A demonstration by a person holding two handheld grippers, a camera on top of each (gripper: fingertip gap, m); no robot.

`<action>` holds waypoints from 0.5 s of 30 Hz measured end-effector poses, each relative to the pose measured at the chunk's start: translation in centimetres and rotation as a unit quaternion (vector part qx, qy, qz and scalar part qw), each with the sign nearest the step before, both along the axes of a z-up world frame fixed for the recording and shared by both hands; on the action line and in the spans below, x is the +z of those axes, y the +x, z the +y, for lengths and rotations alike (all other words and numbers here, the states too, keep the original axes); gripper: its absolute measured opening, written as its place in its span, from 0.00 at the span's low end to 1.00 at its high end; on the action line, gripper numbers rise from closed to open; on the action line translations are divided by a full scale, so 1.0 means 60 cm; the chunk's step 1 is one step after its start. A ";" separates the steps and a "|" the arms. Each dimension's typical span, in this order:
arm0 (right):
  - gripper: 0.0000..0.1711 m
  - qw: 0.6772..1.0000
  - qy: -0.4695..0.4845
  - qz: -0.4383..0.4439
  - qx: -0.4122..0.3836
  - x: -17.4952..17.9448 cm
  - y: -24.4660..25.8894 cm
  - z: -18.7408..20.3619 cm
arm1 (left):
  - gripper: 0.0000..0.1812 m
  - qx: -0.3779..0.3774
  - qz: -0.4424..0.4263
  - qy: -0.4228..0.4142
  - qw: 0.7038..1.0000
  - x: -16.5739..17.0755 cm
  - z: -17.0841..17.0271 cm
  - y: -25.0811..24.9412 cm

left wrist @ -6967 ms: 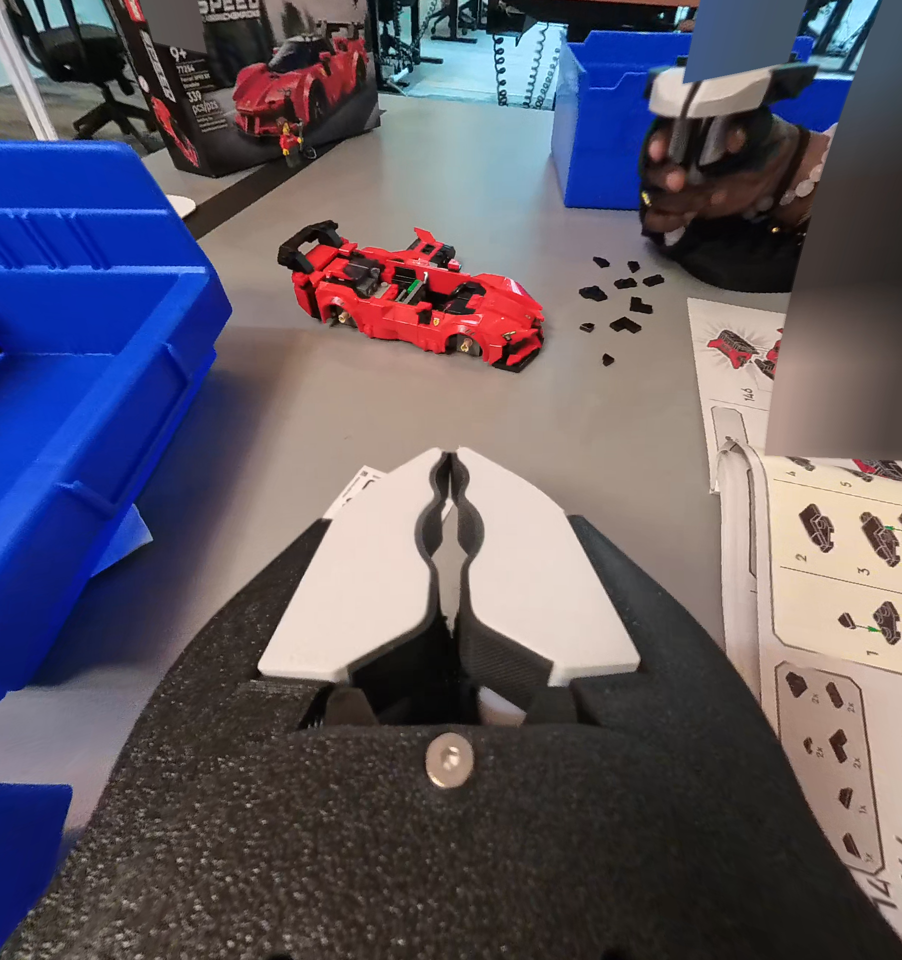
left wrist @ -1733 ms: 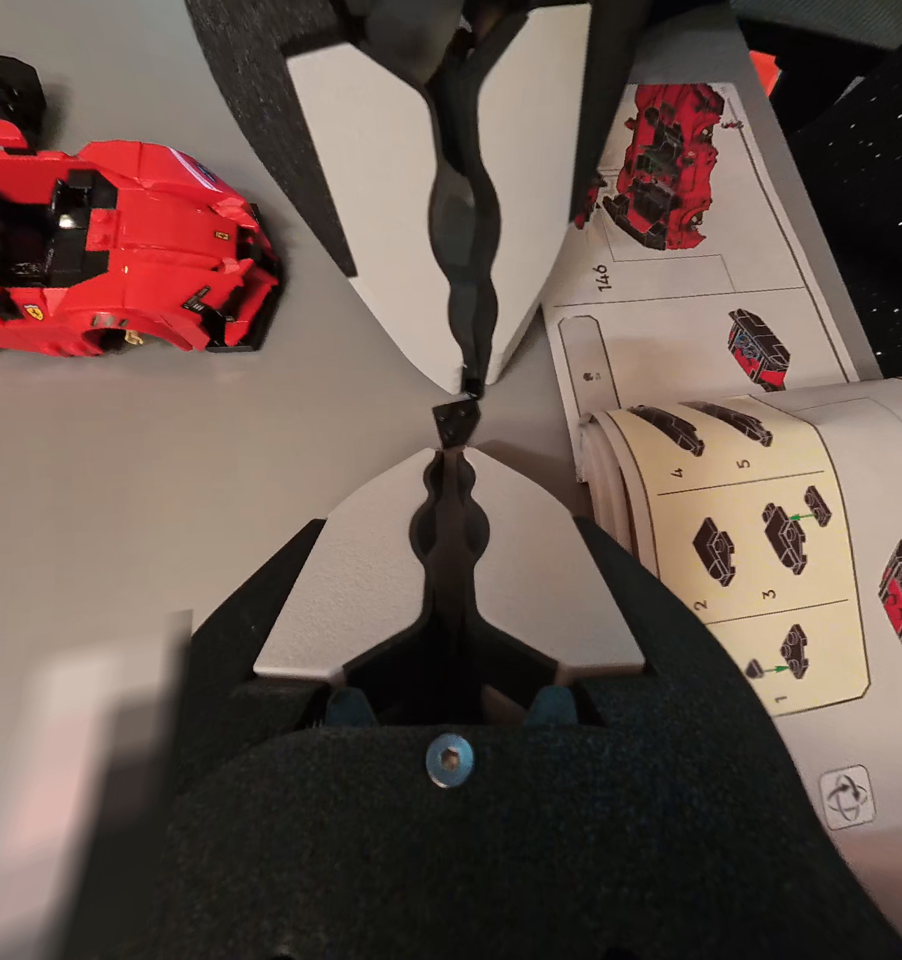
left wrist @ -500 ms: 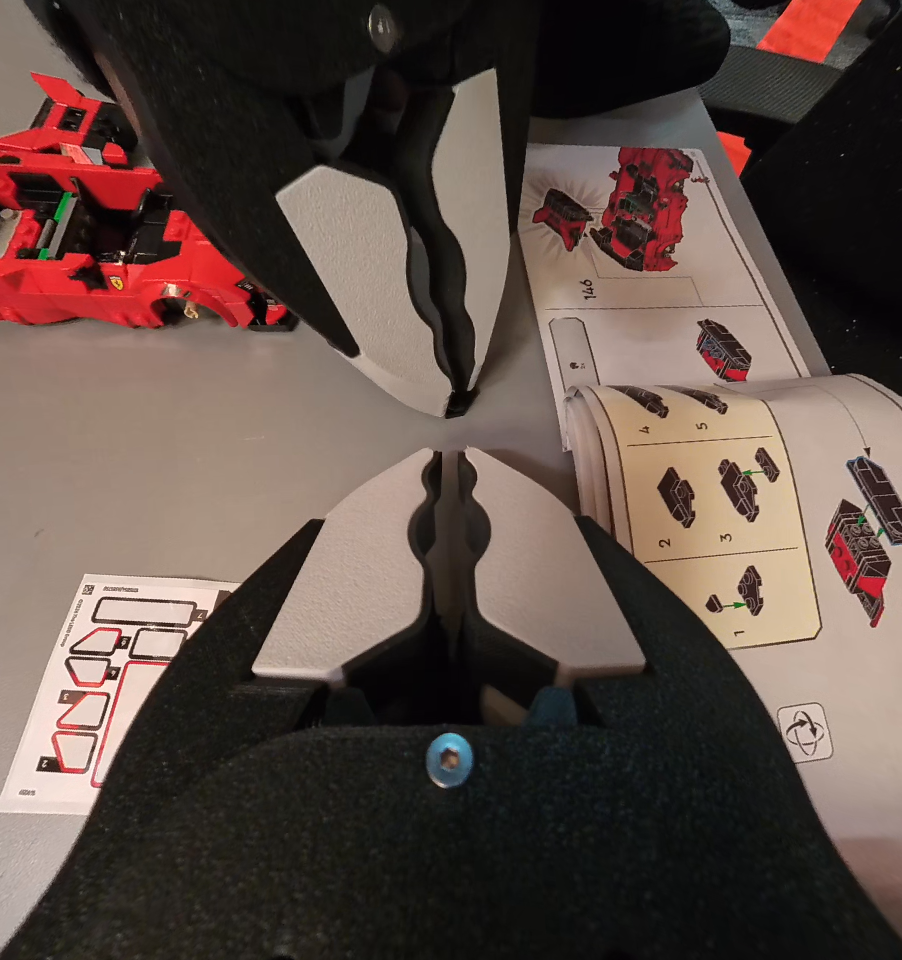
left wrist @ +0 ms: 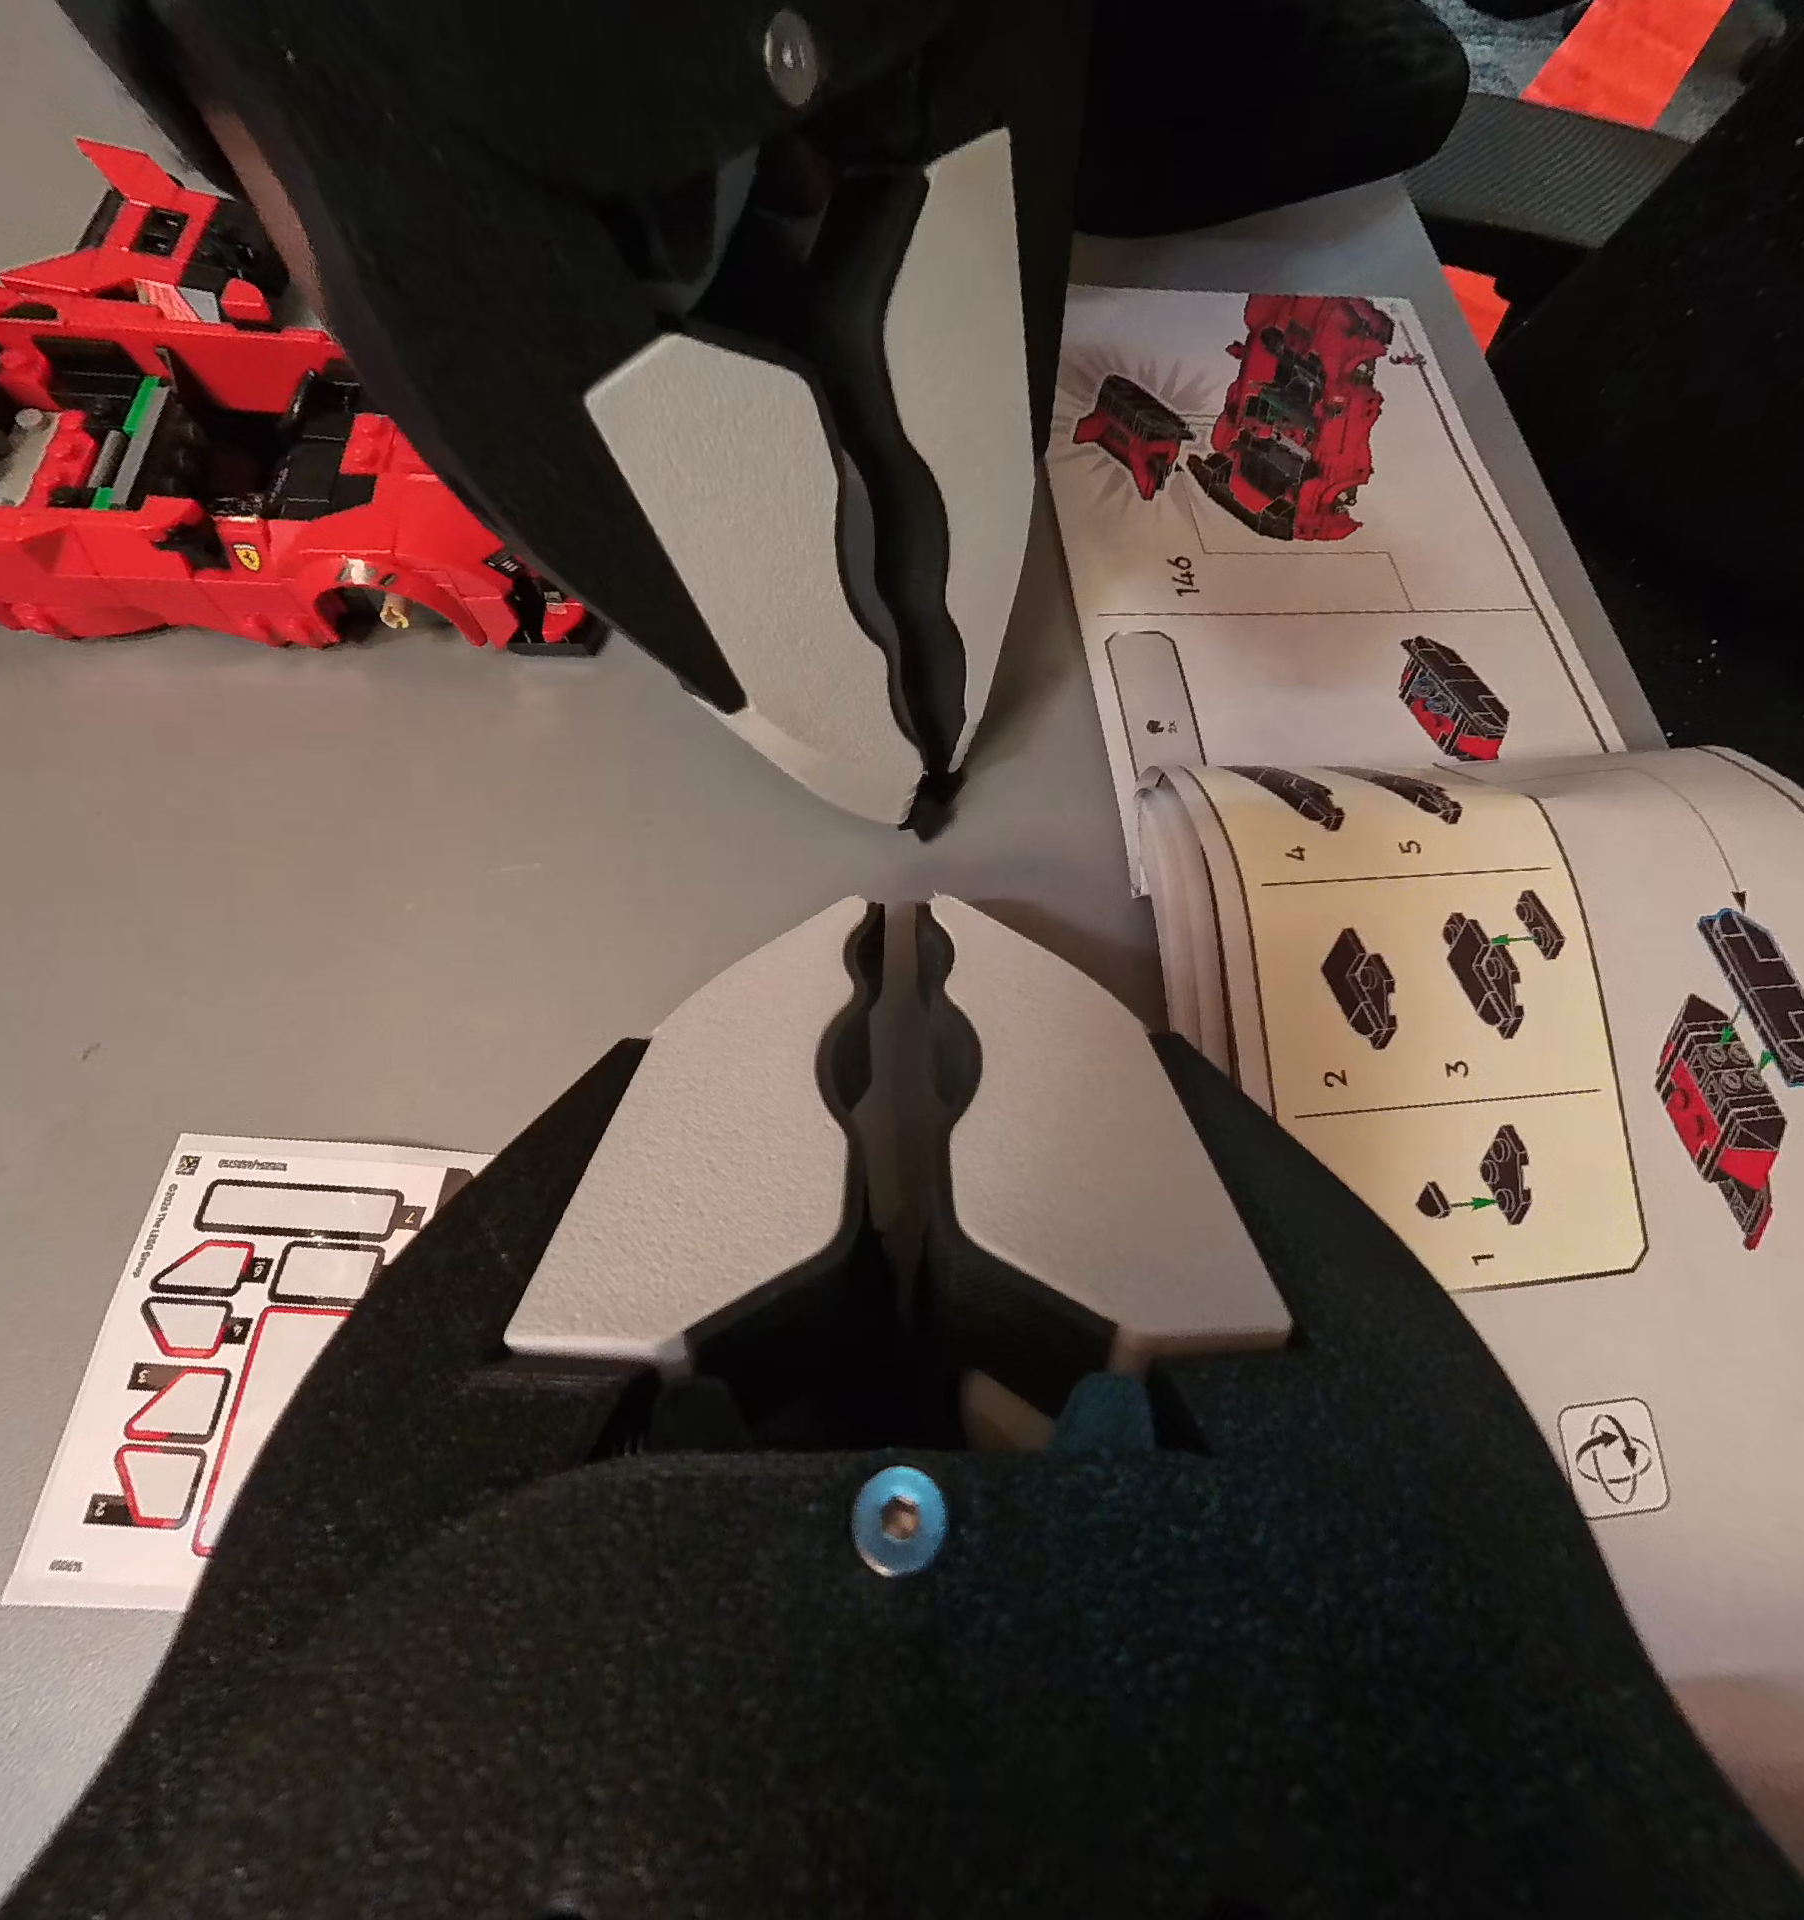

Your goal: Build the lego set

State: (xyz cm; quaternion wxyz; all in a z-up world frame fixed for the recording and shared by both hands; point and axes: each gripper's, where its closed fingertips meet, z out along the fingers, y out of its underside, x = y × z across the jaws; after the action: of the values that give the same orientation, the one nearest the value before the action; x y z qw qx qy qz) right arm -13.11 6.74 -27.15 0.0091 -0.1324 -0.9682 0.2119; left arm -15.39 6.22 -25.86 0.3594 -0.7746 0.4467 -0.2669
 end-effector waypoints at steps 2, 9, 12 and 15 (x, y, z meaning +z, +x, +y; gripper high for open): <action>0.06 1.000 -0.001 0.000 0.000 0.000 0.000 0.000 | 0.03 0.000 0.000 0.000 1.000 0.000 0.000 0.000; 0.05 0.998 -0.044 0.006 -0.048 0.017 -0.008 -0.011 | 0.03 -0.002 0.005 -0.003 1.000 -0.004 0.000 0.001; 0.04 0.988 -0.044 -0.006 -0.145 0.023 -0.010 -0.019 | 0.03 -0.002 0.006 -0.003 1.000 -0.004 0.000 0.001; 0.00 0.969 -0.030 -0.026 -0.242 0.015 0.007 -0.027 | 0.03 -0.004 0.006 -0.006 1.000 -0.004 -0.002 0.001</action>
State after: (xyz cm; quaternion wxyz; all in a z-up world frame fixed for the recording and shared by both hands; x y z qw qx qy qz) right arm -12.69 5.13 -26.24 0.0310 -0.3684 -0.9006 0.2285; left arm -15.33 6.09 -26.12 0.3509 -0.7765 0.4507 -0.2661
